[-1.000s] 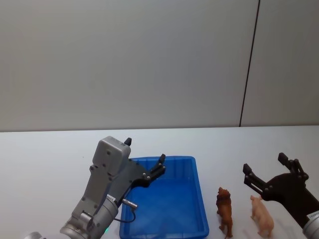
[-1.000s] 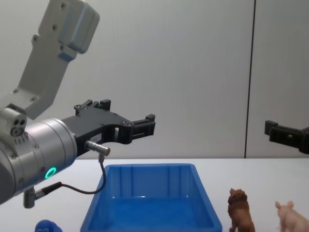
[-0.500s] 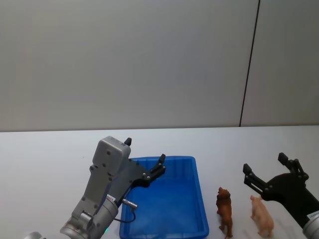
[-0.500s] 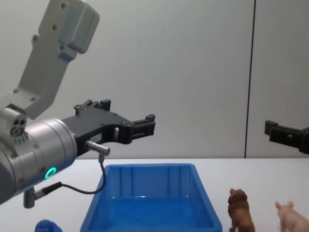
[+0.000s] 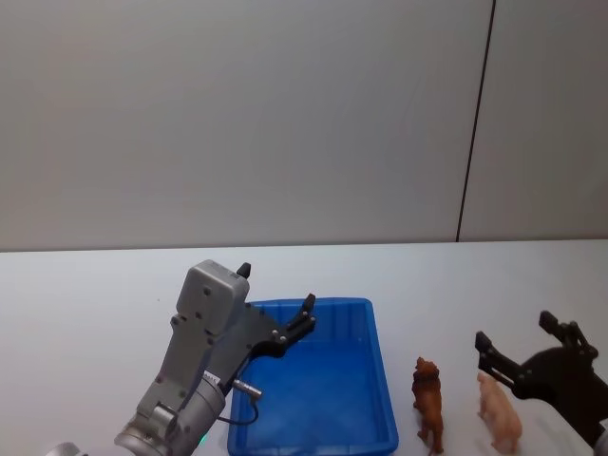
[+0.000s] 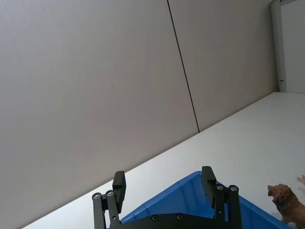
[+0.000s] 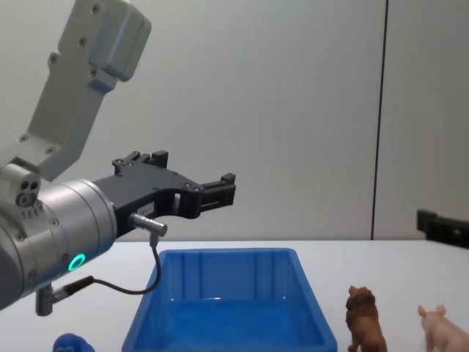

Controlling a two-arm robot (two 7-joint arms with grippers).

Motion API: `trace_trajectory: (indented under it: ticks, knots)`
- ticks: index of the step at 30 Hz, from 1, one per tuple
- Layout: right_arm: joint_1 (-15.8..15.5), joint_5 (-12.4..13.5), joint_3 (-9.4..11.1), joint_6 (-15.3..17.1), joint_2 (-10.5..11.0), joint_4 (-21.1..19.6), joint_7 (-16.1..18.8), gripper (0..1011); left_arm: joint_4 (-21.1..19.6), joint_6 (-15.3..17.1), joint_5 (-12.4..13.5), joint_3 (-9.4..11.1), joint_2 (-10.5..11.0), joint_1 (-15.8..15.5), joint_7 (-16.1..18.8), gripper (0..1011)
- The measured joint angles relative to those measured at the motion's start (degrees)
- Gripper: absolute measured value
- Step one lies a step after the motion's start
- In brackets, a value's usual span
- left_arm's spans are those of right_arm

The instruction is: Pick up the two dolls from the table and place them into the box.

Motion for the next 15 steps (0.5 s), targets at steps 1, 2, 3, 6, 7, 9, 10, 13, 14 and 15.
trace_trajectory:
  ticks: [1, 2, 3, 6, 7, 9, 10, 13, 14, 15]
  knots:
    - [-0.1, 0.2, 0.1, 0.3, 0.1, 0.0, 0.2, 1001, 0.0, 0.0, 0.0, 0.0, 0.0, 0.0, 0.0, 1001]
    - [-0.2, 0.4, 0.2, 0.6, 0.4, 0.1, 0.4, 1001, 0.0, 0.0, 0.0, 0.0, 0.0, 0.0, 0.0, 1001]
    - [-0.3, 0.5, 0.4, 0.8, 0.6, 0.2, 0.5, 1001, 0.0, 0.0, 0.0, 0.0, 0.0, 0.0, 0.0, 1001]
    - [-0.7, 1.0, 0.8, 1.8, 1.4, 0.4, 1.2, 1001, 0.0, 0.0, 0.0, 0.0, 0.0, 0.0, 0.0, 1001]
    - [-1.0, 1.2, 1.0, 2.2, 1.7, 0.5, 1.5, 1001, 0.0, 0.0, 0.0, 0.0, 0.0, 0.0, 0.0, 1001]
    - [-1.2, 1.3, 1.2, 2.7, 2.1, 0.7, 1.9, 1001, 0.0, 0.0, 0.0, 0.0, 0.0, 0.0, 0.0, 1001]
    - [-1.5, 1.5, 1.4, 3.0, 2.5, 0.8, 2.2, 1001, 0.0, 0.0, 0.0, 0.0, 0.0, 0.0, 0.0, 1001]
    - [-1.8, 1.7, 1.6, 3.5, 2.9, 1.0, 2.9, 1001, 0.0, 0.0, 0.0, 0.0, 0.0, 0.0, 0.0, 1001]
    - [-1.9, 1.7, 1.7, 3.7, 3.1, 1.1, 3.1, 1001, 0.0, 0.0, 0.0, 0.0, 0.0, 0.0, 0.0, 1001]
    - [-2.0, 1.8, 1.7, 4.0, 3.3, 1.3, 3.5, 1001, 0.0, 0.0, 0.0, 0.0, 0.0, 0.0, 0.0, 1001]
